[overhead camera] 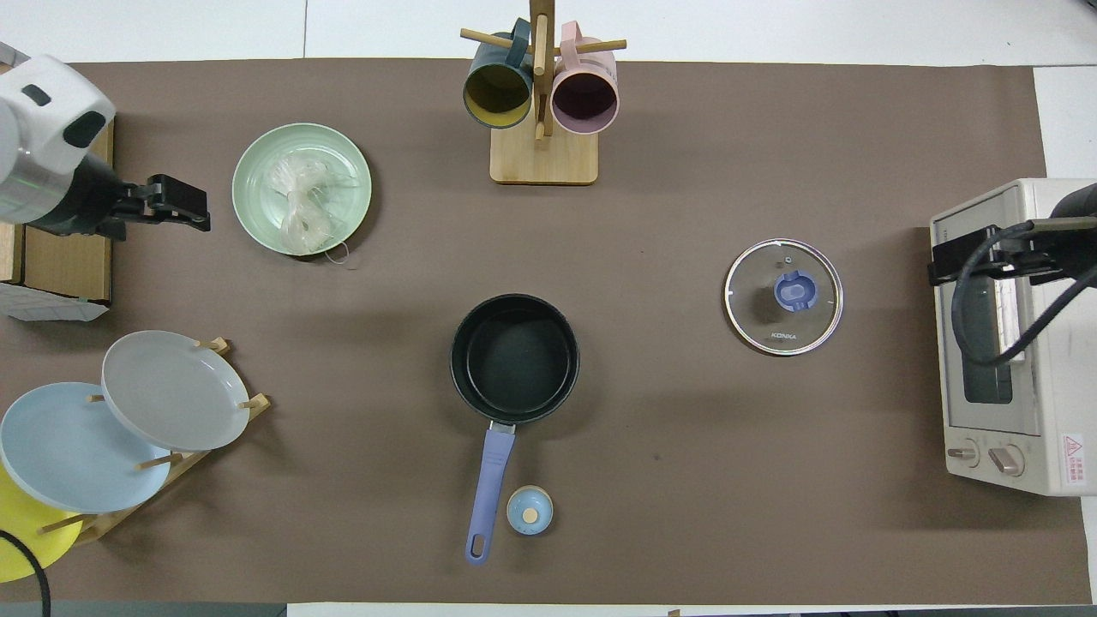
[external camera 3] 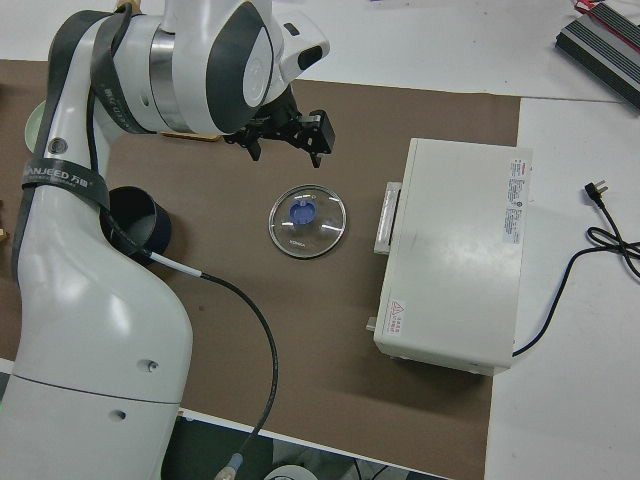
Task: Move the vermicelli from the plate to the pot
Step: 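Grasp the vermicelli with the left gripper while the right gripper grasps the lid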
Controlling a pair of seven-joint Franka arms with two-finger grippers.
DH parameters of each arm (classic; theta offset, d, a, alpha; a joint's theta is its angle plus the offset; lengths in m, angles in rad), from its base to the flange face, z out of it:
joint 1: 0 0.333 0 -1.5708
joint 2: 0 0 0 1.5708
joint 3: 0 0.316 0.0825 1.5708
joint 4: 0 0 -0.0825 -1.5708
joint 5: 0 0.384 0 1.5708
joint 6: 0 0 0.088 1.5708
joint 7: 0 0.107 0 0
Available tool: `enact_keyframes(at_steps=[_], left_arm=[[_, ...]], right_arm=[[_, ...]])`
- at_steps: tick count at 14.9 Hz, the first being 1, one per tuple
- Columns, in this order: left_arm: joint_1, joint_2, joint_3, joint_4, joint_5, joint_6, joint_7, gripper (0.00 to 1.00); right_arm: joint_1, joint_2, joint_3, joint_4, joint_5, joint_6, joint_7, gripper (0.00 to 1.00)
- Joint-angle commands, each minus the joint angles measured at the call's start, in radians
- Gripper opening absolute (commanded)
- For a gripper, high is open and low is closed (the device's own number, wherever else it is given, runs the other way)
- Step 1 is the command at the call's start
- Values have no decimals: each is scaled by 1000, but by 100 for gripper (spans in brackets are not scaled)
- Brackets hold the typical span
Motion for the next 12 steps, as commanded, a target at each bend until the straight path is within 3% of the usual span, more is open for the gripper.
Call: enact_keyframes(at_steps=[1,4,6,10,12], left_arm=[[0,95,0,3,4,104,-7,100],[-9,175,0,-28,4,217,-11,100],[-21,186,0,-74,5,303,-29,100],[-46,272,-1,-66,4,422,-131,100],[-52,293,-1,-65,4,451,-143,100]], right_arm=[[-4,15,9,-99,9,126,11,100],[62,77,13,-207,19,306,13,100],[67,92,13,-303,17,453,10,100],[65,124,13,-425,19,651,-116,100],[65,134,13,-452,19,682,-121,100]])
